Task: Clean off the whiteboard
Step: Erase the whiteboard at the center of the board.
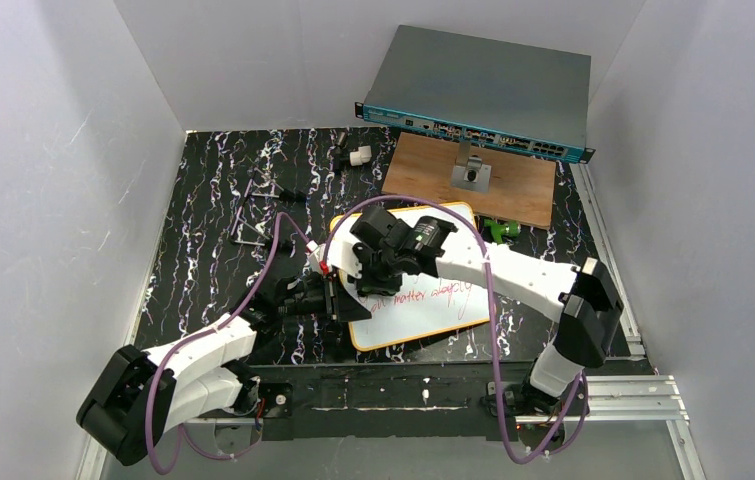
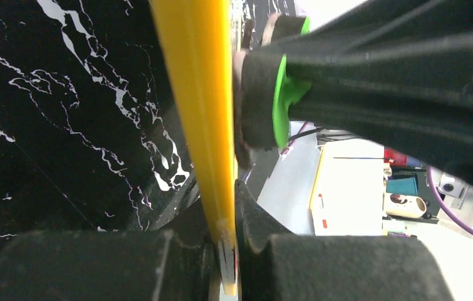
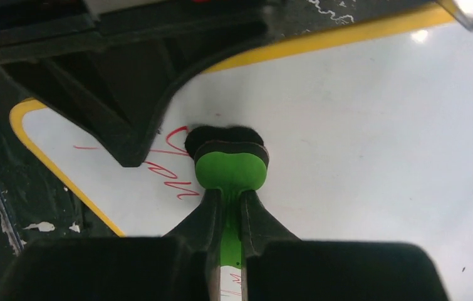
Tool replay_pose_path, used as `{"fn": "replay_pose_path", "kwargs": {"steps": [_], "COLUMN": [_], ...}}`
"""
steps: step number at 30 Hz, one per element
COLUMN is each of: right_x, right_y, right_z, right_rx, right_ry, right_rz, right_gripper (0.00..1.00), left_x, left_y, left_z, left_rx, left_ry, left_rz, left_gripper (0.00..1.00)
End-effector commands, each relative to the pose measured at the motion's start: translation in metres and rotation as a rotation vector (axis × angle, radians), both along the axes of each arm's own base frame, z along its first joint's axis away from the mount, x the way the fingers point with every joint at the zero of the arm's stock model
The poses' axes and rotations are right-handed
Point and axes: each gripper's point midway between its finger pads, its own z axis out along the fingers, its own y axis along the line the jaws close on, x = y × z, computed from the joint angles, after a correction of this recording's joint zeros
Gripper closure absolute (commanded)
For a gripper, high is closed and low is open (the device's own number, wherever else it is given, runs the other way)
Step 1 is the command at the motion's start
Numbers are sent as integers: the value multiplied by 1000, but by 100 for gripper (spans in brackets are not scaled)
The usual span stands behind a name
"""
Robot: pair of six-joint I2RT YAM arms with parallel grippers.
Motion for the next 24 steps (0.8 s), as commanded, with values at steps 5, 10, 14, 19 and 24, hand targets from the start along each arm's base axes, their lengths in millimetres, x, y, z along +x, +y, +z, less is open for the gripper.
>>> {"fn": "replay_pose_path", "kwargs": {"steps": [5, 10, 14, 19, 24], "right_x": [89, 84, 31, 23, 69], "right_y": [-51, -66, -59, -70, -92], "right_z": [-11, -15, -26, -38, -26], "right_rx": [9, 21, 14, -33, -22], "right_ry": [-141, -92, 73, 13, -120], "right_rz": [-360, -342, -130, -79, -259], "right_gripper": [99, 99, 99, 99, 99], "left_x": [-3, -2, -2, -4, -5], "left_y": [-10, -11, -12, -9, -8], "left_z": [40, 41, 45, 48, 48], "left_rx": [-84, -87, -92, -91, -92], "left_ry": [-229, -227, -230, -241, -242], "left_rz": [-116, -114, -113, -110, -106], "left_gripper": [100, 100, 100, 100, 100]}}
